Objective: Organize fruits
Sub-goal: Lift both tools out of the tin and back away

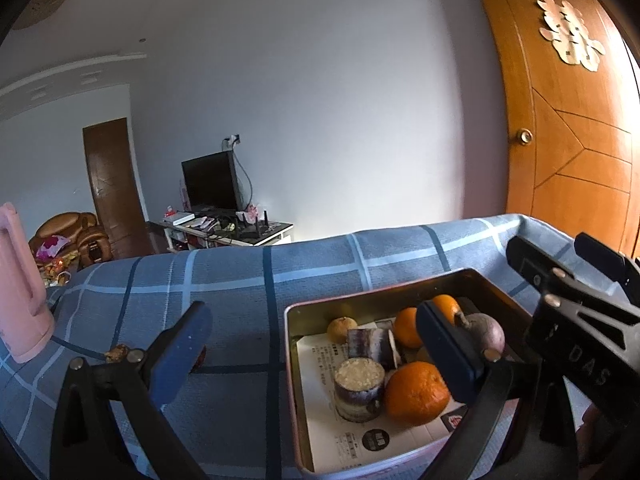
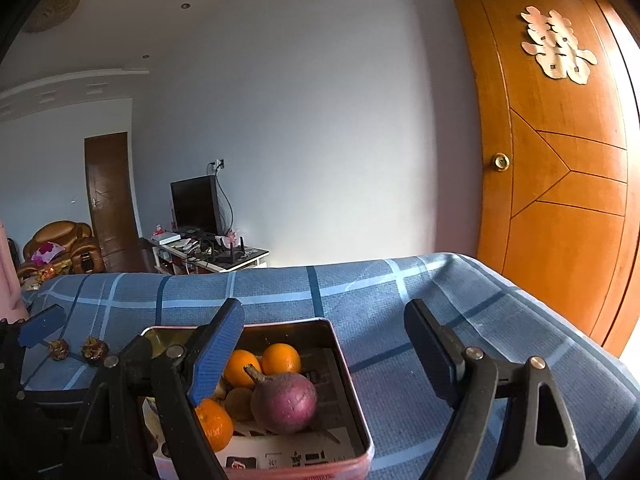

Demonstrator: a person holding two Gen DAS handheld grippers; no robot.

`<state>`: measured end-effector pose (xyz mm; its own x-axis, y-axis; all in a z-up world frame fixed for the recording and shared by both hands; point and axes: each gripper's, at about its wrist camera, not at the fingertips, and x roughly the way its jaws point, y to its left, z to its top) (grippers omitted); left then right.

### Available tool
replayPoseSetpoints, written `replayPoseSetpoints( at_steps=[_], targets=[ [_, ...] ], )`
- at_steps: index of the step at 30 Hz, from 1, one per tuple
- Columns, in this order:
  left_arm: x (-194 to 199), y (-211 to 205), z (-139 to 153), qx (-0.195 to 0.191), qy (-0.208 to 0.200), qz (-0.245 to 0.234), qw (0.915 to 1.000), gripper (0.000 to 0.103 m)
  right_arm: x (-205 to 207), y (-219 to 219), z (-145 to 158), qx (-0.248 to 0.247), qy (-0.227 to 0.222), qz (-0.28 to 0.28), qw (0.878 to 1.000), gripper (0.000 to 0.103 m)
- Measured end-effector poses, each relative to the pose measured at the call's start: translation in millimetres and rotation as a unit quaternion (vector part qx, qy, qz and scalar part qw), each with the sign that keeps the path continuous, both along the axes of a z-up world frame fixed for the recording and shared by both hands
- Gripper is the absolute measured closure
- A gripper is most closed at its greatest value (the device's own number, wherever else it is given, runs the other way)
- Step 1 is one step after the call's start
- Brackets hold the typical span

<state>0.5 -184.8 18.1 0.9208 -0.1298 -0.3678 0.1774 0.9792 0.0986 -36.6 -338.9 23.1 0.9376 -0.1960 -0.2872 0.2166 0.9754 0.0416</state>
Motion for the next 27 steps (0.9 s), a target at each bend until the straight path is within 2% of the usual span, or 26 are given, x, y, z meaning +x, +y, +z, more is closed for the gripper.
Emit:
replayPoseSetpoints(
  at_steps=[5,17,22,27],
  targets=[
    [-8,1,1,-0.001,-0.007,-0.003,1.0,0.0,-10,0,0,0.003,-0.005,-0.008,1.0,0.019],
    [-19,20,2,-0.035,-0.015,0.007,0.9993,0.0,-22,0,1,0.012,-0.017,-0.02,1.0,0.02],
    [-24,24,2,-0.035,-0.018,0.003,0.9992,0.0,-30,5,3,0.007,-0.026,-0.028,0.999,0.02],
    [-26,33,3,-0.017,-0.017,0.0,0.9997,0.0,-34,6,2,0.016,-0.027,-0.029,0.999,0.02]
  ],
)
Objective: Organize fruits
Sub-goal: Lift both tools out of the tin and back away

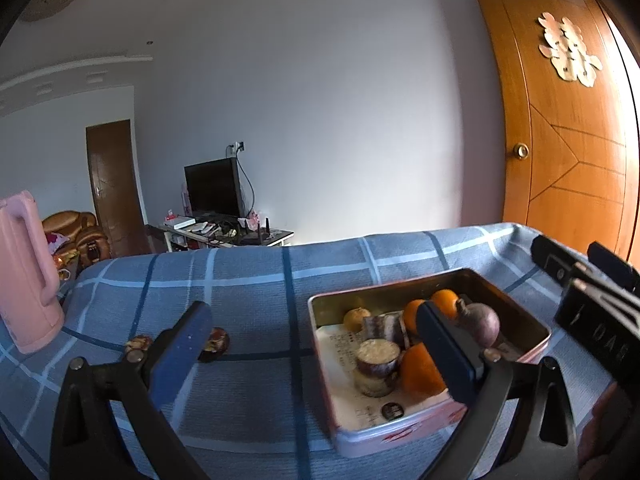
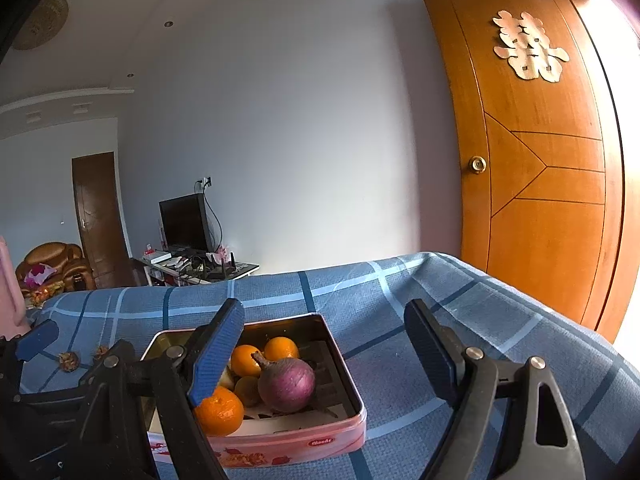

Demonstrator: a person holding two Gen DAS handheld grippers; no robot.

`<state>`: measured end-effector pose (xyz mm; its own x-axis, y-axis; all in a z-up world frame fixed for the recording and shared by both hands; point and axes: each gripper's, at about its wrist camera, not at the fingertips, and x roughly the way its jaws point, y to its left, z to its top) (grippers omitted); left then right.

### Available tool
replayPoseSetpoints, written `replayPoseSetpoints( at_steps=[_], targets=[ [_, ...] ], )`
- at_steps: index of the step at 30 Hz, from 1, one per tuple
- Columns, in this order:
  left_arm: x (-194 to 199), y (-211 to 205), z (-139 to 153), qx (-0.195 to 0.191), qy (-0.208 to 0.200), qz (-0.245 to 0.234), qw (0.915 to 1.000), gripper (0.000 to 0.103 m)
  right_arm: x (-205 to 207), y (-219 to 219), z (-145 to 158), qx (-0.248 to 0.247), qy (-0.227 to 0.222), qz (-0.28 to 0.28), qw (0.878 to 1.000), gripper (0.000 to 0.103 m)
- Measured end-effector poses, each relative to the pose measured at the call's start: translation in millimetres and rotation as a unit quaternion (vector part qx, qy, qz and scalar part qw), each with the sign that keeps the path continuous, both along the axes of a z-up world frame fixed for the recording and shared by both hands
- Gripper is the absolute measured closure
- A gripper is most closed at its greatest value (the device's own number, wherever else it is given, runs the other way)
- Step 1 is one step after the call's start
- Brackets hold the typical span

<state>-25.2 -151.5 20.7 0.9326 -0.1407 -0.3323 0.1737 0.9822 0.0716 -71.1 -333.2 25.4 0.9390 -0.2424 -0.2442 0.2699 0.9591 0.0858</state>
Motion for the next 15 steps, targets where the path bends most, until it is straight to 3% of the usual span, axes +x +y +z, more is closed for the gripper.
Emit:
replayPoseSetpoints(
  at_steps=[15],
  targets=[
    [2,52,0,0.016,-0.004,0.026,0.9995,0.0,4,41,-3,-0.021,0.023,0.004,1.0,0.02]
  ],
)
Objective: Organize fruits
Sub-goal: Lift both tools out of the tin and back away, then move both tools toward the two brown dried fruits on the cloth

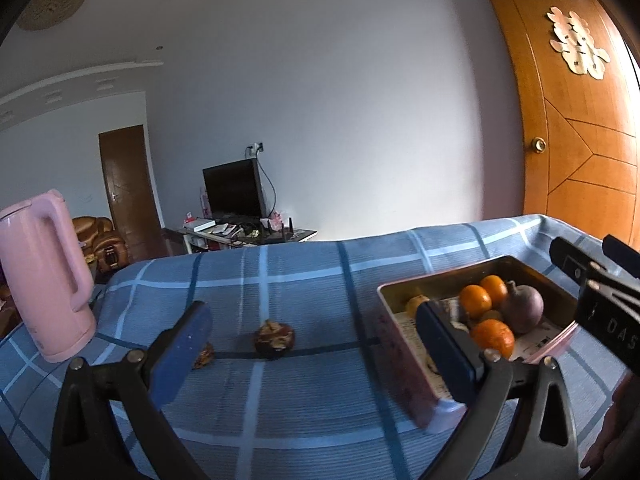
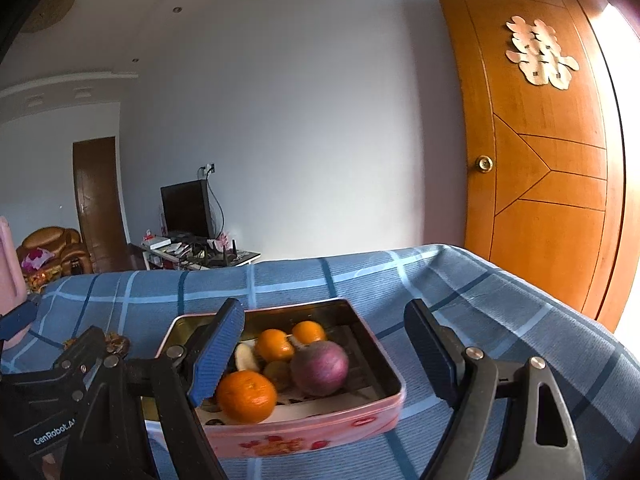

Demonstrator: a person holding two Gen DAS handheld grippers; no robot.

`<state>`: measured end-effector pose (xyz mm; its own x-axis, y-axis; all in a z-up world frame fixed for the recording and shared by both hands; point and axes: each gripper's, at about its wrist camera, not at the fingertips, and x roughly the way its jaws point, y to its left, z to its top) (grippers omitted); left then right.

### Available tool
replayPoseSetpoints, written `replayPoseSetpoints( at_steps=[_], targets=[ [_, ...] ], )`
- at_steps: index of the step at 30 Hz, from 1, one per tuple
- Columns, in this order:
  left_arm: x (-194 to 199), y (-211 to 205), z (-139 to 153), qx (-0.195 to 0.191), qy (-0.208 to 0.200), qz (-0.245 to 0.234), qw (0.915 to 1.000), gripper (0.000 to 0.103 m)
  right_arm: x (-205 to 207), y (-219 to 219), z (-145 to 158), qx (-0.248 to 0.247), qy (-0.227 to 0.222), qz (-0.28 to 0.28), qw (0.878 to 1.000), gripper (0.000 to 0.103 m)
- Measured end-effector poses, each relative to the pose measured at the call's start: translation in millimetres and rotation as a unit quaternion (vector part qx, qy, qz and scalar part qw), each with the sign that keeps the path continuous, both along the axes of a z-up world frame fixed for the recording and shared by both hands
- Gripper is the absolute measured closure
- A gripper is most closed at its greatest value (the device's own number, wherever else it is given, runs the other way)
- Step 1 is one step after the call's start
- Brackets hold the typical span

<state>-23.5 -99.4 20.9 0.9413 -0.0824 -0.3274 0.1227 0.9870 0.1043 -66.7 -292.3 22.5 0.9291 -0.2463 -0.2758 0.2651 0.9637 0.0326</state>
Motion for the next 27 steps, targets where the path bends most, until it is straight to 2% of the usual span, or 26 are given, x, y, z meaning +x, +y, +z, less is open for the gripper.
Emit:
replayPoseSetpoints(
  at_steps=[6,15,21,27],
  targets=[
    [5,20,-1,0.014,0.001,0.007,0.9999,0.0,5,26,-1,-0.004,0.006,0.015,1.0,0.02],
    [19,59,-3,-0.004,0.017,0.025,0.9995,0.0,20,57,-2,0.01,0.011,0.026,1.0,0.02],
    [27,87,-5,0.0,0.026,0.036,0.999,0.0,31,82,-3,0.009,0.017,0.041,0.999,0.02],
    [48,134,-10,-0.008,0.056,0.079,0.9953,0.0,43,99,-5,0.014,0.027,0.057,0.998,0.02]
  ],
)
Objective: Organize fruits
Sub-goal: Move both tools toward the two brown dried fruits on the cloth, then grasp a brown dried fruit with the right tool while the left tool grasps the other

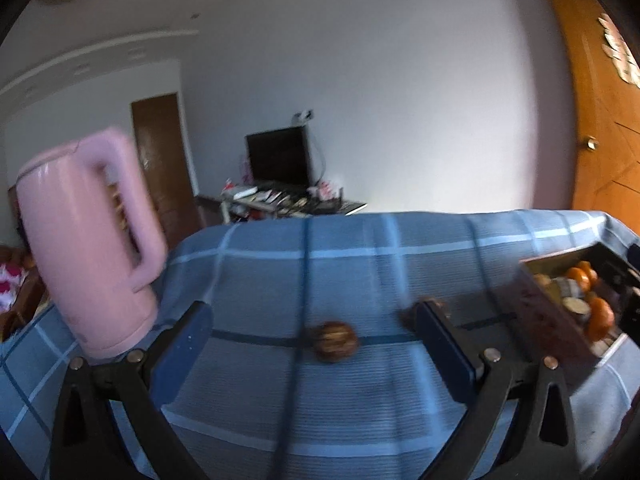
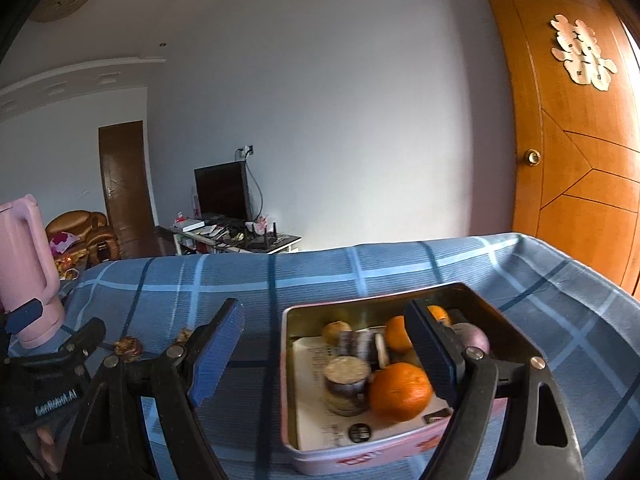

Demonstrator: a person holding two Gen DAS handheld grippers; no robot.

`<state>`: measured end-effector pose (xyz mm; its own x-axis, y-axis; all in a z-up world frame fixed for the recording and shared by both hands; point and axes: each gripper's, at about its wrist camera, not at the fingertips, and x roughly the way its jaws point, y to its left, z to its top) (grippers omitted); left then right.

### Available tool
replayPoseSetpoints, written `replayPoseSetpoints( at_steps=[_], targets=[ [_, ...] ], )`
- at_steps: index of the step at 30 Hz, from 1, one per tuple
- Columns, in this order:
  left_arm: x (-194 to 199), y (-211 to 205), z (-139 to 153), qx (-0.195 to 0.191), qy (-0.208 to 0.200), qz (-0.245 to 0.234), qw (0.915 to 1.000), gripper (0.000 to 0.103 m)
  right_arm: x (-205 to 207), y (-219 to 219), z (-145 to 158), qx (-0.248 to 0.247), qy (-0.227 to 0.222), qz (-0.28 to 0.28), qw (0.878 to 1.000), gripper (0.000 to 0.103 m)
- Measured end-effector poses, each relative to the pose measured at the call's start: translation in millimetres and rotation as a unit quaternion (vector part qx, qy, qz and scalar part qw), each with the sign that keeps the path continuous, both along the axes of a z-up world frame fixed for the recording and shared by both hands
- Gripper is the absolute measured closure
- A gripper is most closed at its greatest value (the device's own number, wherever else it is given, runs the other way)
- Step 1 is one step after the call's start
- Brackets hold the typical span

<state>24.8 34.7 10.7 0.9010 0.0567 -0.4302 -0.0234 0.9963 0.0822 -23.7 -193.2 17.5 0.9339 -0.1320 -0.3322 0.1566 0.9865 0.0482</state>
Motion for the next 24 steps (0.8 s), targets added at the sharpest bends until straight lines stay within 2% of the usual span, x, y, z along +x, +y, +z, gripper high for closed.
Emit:
replayPoseSetpoints(
  at_steps=[6,9,13,17,21,24],
  targets=[
    [22,59,-9,-0.048,0.039,0.049,0.9968,0.0,20,22,-4,0.007,0.016,0.034,0.999,0.02],
    [31,80,-14,-0.055,0.063,0.075,0.9937,0.0,33,40,-6,0.001,0.028,0.067,0.997,0.02],
    [35,103,-15,-0.052,0.069,0.112,0.9899,0.0,61,65,-14,0.0,0.08,0.111,0.991,0.02],
    [38,109,-18,-0.059,0.075,0.113,0.989,0.0,95,76,-30,0.026,0.148,0.137,0.979,0.02],
    [42,101,-21,-0.035,0.077,0.106,0.9907,0.0,123,85,-45,0.037,0.203,0.15,0.967,0.033],
    [44,95,-22,-0.034,0.083,0.091,0.9918,0.0,135,98,-58,0.035,0.245,0.16,0.956,0.041]
  ],
)
